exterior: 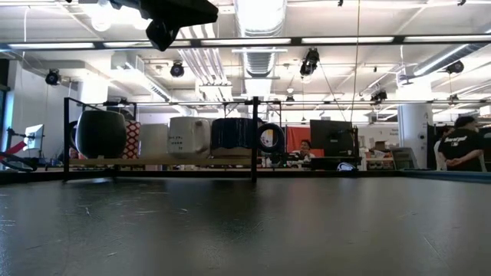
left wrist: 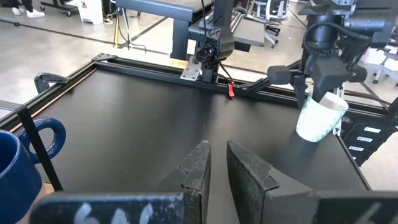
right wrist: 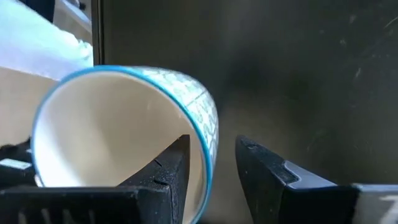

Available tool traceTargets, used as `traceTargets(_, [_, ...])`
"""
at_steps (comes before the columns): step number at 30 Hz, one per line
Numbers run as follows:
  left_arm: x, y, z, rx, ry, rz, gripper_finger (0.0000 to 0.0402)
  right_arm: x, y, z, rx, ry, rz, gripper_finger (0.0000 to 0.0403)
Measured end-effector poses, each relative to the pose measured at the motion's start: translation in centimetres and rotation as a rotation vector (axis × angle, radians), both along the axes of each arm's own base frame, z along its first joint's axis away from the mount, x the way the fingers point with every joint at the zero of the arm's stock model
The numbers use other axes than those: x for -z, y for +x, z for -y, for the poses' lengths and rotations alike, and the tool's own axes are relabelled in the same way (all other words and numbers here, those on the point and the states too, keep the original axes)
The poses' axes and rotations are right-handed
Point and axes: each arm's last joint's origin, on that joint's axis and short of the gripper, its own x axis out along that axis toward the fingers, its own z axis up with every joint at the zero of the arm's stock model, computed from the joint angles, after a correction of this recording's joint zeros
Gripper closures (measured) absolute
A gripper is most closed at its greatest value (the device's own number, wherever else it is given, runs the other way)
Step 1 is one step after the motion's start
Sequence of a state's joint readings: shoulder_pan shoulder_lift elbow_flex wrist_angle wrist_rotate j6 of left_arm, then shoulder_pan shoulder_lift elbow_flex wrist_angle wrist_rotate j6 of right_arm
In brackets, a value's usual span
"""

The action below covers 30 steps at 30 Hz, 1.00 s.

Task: Place coffee mugs
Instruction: Put the gray patterned mug on the shelf

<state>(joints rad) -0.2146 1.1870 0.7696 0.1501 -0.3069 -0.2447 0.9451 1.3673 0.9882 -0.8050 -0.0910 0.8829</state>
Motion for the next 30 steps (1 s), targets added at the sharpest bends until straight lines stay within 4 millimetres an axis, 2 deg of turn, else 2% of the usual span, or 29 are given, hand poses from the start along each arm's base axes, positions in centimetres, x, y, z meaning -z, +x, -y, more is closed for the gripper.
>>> traceTargets(5, [0.0, 0.0, 0.0, 0.0, 0.0, 0.0, 0.0366, 0.4, 0.0, -0.2, -0.021, 0.011, -0.033, 0.0302])
traceTargets(13, [0.0, 0.0, 0.0, 0.0, 0.0, 0.001, 0.0366, 0.3, 0.0, -0.2, -0.022, 0.015, -0.032, 0.0378])
traceTargets(20, [0.0, 0.0, 0.0, 0.0, 0.001, 0.0, 0.0366, 0.2, 0.3, -0.1, -0.028, 0.022, -0.017, 0.0385])
traceTargets(25, [-0.1, -0.1, 0.0, 0.001, 0.001, -0.002, 0.0366, 0.0, 1.7, 1.0, -0.03, -0.023, 0.068, 0.0385])
traceTargets(30, [0.2, -0.3, -0.1, 0.002, 0.008, -0.035, 0.0366, -0.8, 4.4, 3.0, -0.042, -0.074, 0.17, 0.0385])
